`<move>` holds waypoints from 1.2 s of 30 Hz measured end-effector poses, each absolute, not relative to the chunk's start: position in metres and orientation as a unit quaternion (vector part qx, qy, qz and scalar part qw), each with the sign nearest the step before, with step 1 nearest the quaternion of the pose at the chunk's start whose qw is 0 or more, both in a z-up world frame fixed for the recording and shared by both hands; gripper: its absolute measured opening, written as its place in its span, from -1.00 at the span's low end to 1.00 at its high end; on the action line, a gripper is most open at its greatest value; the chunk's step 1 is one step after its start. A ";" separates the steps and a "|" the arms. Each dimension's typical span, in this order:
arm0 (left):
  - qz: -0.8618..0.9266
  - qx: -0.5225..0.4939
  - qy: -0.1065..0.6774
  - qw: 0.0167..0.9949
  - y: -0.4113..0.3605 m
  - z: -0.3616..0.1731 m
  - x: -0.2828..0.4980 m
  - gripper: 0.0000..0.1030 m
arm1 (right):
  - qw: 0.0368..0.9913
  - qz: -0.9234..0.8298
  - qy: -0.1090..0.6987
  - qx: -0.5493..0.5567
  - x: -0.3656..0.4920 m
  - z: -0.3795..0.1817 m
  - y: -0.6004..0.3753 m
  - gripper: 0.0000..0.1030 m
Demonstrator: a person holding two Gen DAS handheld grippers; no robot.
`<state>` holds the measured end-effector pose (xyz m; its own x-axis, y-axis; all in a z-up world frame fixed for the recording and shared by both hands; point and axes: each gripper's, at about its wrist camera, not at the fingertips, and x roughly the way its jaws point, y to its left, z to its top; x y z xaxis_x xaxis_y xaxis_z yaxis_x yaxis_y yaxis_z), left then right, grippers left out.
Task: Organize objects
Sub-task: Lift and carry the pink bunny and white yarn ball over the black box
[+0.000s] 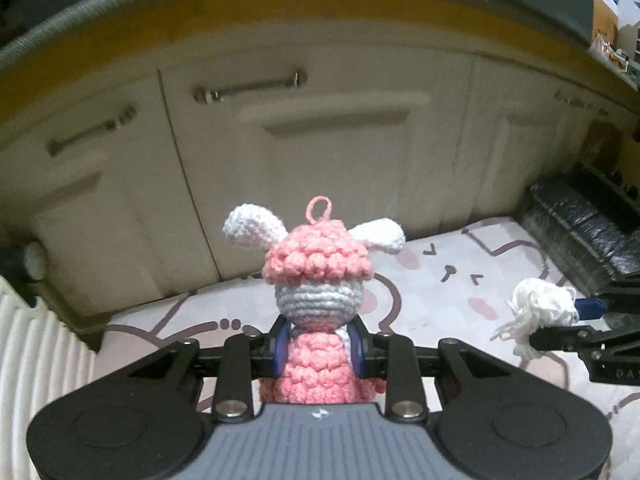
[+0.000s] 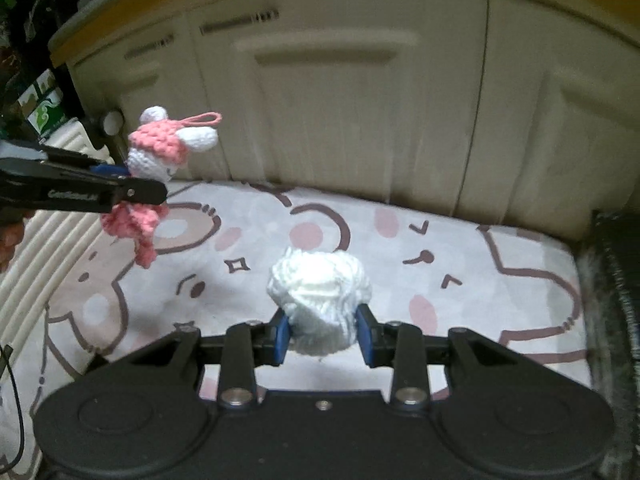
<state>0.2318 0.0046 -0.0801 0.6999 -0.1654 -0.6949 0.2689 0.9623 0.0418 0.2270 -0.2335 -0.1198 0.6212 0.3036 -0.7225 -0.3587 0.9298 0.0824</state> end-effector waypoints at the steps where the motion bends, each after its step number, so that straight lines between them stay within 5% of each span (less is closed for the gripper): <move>1: -0.116 0.069 0.367 0.920 0.005 -0.074 0.226 -0.39 | 0.901 0.182 0.392 -0.032 0.223 -0.114 -0.234 -0.32; 16: -0.106 0.010 0.384 0.917 -0.003 -0.031 0.146 -0.39 | 0.918 0.160 0.364 -0.001 0.153 -0.051 -0.231 -0.32; 36: -0.136 -0.063 0.385 0.910 -0.017 -0.039 0.080 -0.38 | 0.915 0.159 0.371 0.010 0.093 -0.033 -0.226 -0.31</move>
<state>0.0798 -0.0169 -0.0390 0.6659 -0.2964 -0.6846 0.1993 0.9550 -0.2196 0.0925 -0.2255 -0.0328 0.6741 0.2988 -0.6755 -0.2840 0.9491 0.1364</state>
